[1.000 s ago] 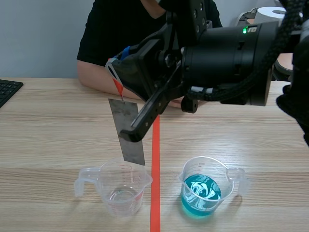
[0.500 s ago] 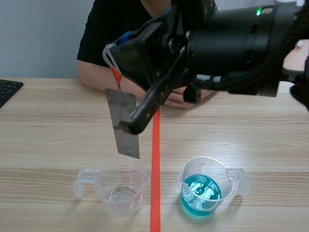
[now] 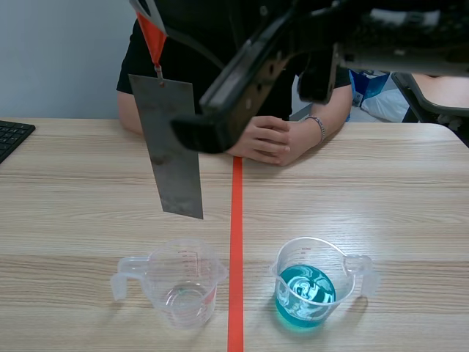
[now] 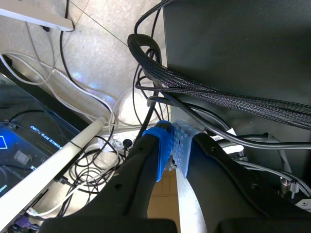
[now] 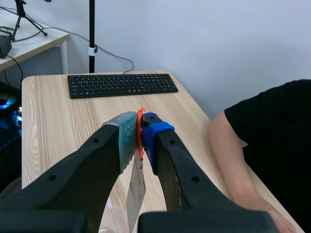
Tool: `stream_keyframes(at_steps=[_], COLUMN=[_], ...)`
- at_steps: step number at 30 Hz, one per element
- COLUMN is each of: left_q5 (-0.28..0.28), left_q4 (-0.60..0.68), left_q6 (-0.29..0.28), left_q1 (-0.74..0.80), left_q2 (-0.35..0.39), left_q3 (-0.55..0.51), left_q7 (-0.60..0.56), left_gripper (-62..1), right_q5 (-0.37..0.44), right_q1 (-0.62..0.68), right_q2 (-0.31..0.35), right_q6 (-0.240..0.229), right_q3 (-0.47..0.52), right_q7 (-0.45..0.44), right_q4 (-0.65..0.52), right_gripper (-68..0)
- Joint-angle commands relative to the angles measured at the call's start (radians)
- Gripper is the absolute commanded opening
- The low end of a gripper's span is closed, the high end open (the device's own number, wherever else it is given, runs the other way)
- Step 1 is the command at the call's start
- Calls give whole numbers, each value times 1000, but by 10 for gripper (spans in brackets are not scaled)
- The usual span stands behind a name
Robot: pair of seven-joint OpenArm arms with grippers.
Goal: Do the redox reaction experiment.
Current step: 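Put the plate into the left beaker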
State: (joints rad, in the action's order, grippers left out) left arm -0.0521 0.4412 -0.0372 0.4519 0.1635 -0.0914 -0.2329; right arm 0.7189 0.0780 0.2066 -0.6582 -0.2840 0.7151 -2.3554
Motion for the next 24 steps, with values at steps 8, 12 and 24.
stream_keyframes(at_steps=[8, 12, 24], left_q5=[3, 3, 3], left_q4=[13, 13, 13], left_q6=[-2, -2, -2], left_q1=[10, 10, 11], left_q2=[1, 1, 1], left_q3=[1, 1, 1], left_q7=[-6, -6, -6], left_gripper=[-582, -582, -582], right_q5=[36, 50, 48], right_q1=[-11, -11, -11], right_q2=[7, 7, 23], right_q6=[8, 7, 8], right_q3=[3, -1, -58], right_q7=[2, 2, 4], right_q4=[-5, -5, -5], right_gripper=[-669, -669, -669])
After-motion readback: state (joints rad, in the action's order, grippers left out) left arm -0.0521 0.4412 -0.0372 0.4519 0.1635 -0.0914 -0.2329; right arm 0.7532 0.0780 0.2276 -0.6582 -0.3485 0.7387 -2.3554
